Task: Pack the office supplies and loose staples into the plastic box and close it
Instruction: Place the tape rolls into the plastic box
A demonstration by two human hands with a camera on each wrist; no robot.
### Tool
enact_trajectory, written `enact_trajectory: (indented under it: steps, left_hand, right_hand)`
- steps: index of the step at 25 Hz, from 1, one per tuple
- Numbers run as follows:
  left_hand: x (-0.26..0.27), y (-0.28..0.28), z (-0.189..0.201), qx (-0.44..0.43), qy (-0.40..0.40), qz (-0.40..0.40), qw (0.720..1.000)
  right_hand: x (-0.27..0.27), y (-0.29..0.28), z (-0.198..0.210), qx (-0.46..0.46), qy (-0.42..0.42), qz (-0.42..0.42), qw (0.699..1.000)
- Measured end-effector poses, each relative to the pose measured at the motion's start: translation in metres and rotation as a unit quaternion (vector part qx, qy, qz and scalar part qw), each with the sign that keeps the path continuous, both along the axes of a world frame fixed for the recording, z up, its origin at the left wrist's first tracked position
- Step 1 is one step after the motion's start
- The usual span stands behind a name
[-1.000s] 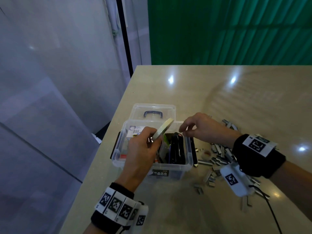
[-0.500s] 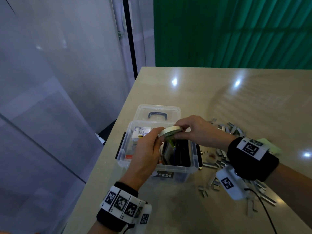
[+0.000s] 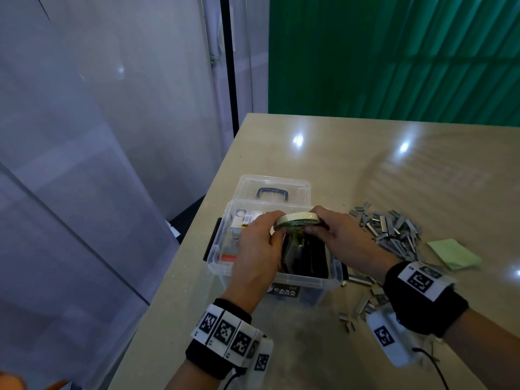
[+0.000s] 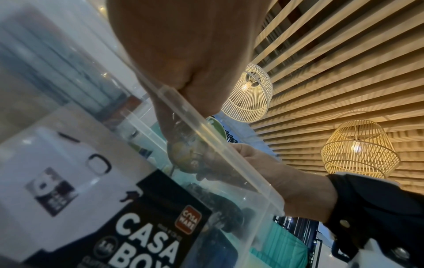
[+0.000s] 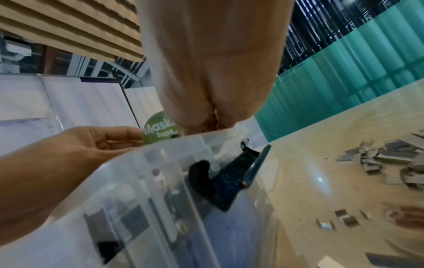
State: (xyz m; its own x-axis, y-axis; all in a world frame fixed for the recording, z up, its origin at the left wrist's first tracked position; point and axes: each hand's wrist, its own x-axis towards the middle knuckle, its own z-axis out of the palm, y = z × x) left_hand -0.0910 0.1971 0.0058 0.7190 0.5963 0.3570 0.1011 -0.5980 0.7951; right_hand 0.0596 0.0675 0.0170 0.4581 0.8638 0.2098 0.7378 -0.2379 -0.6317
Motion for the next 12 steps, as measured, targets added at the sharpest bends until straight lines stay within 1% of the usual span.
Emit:
enact_trajectory:
  steps: [3, 6, 9, 12]
  left_hand:
    - [-0.001, 0.001, 0.001, -0.023, -0.007, 0.007, 1.000]
    - [0.002, 0.002, 0.001, -0.029, -0.020, 0.012, 0.999]
    - [0.001, 0.001, 0.003, -0.079, -0.029, 0.032, 0.996]
    - [0.004, 0.005, -0.001, -0.083, -0.022, 0.043, 0.995]
  right_hand:
    - [-0.007, 0.003, -0.008, 0.009, -0.043, -0.011, 0.999]
    - [-0.010, 0.002, -0.010, 0.021, -0.043, -0.018, 0.999]
    - [-0.015, 0.000, -0.007, 0.020, -0.039, -0.014, 0.999]
    - [-0.016, 0.000, -0.009, 0.018, -0.043, -0.029, 0.998]
